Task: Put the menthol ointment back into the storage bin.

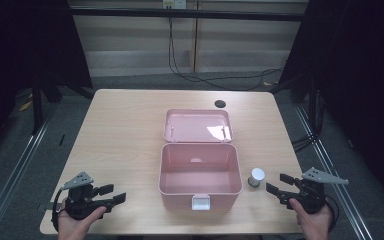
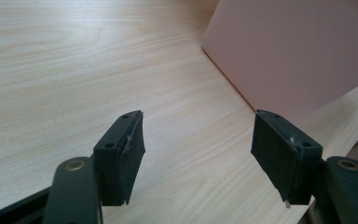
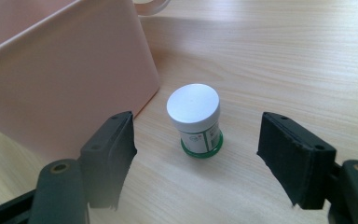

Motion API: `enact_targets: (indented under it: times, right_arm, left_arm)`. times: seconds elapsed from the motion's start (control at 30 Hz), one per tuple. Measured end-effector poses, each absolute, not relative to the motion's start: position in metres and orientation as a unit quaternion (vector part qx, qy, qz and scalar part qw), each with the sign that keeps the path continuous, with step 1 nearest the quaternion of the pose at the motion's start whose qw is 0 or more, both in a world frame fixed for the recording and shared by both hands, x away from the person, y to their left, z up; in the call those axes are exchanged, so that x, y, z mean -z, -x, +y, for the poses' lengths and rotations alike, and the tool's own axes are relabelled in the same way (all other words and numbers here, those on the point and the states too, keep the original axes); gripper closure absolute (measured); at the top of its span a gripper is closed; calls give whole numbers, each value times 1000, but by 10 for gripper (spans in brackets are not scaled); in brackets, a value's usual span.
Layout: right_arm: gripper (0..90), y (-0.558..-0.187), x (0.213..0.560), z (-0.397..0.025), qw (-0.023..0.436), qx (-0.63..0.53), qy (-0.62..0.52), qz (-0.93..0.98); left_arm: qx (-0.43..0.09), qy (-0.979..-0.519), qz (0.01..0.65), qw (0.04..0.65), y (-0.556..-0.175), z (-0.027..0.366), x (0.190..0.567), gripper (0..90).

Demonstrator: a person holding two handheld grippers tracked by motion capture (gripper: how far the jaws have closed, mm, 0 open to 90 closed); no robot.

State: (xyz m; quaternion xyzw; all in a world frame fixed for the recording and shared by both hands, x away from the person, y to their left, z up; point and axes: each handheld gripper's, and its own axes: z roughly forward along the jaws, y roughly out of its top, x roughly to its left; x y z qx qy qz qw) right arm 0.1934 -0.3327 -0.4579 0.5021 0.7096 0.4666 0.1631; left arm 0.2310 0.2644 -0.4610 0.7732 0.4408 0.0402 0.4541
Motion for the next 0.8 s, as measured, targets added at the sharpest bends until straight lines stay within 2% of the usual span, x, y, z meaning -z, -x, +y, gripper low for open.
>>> enact_targets:
  times: [0.43,0.5,0.8]
  right_arm:
    - [299,-193,454,-335,152,-484,-496,705]
    - [288,-194,452,-336,138,-486,-487,713]
    - [274,-195,437,-332,138,-488,-465,726]
  left_arm:
    - [-38,-773,443,453,-231,265,462,345]
    - [-38,-774,442,452,-231,265,462,345]
    - [-40,-770,447,454,-231,264,462,344]
